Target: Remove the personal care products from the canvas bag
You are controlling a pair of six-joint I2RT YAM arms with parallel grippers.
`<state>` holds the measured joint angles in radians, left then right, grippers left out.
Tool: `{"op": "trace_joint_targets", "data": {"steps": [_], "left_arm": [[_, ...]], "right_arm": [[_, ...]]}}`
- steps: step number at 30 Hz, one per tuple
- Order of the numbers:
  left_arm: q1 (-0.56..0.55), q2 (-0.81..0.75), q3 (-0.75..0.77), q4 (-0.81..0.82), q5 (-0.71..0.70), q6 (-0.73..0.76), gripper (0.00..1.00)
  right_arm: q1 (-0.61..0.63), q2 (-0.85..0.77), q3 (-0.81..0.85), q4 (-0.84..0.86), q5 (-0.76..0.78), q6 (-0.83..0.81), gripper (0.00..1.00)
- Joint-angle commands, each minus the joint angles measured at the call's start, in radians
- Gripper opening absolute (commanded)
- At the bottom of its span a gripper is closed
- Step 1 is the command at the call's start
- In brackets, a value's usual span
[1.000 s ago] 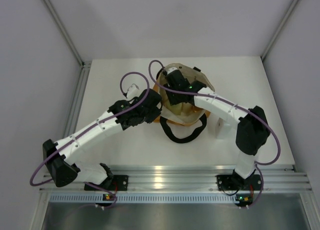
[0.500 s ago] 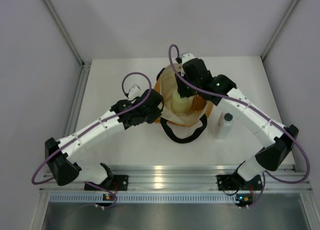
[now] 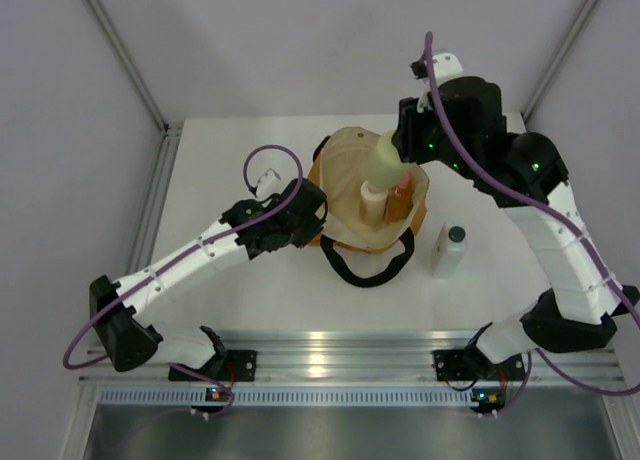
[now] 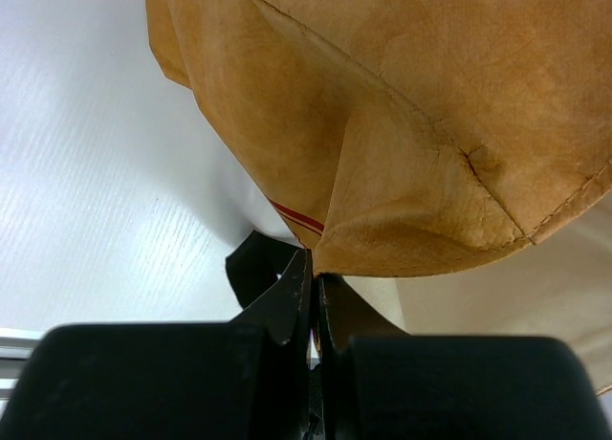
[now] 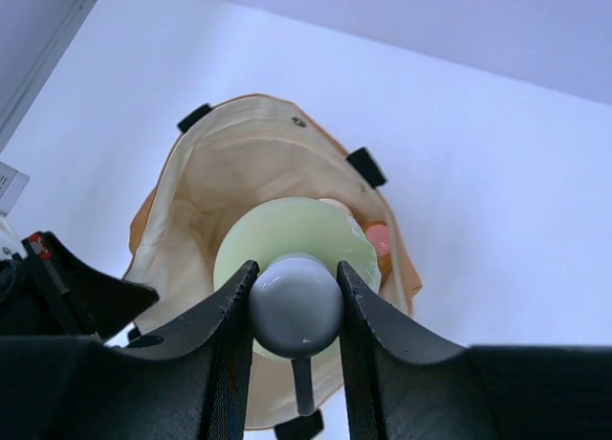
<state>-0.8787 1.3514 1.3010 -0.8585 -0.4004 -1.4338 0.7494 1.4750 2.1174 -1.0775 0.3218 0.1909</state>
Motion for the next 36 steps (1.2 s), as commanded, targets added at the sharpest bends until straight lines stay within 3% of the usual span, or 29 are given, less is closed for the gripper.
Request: {"op": "trace_joint_targets", "data": {"steps": [1,15,18,21,23,29,36], "left_arm": [[-0.002,-0.012,-0.022,0.003,0.005,-0.014,0.00],[-0.002,-0.005,-0.031,0.003,0.025,-0.025,0.00],[-0.002,-0.001,-0.025,0.003,0.028,-0.024,0.00],[-0.003,-0.003,-0.022,0.003,0.026,-0.022,0.00],[-0.003,-0.005,-0.022,0.003,0.026,-0.020,0.00],[-0.003,0.000,-0.022,0.004,0.032,-0.020,0.00],[-0.002,-0.003,-0.012,0.004,0.032,-0.004,0.00]], "right_arm": [[-0.022,-0.107,0.105,0.047,0.164,-0.054,0.00],[-0.068,-0.168,0.161,0.042,0.502,-0.171,0.00],[-0.149,-0.174,0.112,0.041,0.462,-0.150,0.00],[-0.327,-0.189,0.050,0.044,0.271,-0.082,0.00],[-0.410,-0.194,0.017,0.057,0.237,-0.062,0.00],[-0.519,-0.260,-0.245,0.233,0.200,-0.021,0.00],[-0.614,-0.421,-0.757,0.579,0.172,0.041,0.00]]}}
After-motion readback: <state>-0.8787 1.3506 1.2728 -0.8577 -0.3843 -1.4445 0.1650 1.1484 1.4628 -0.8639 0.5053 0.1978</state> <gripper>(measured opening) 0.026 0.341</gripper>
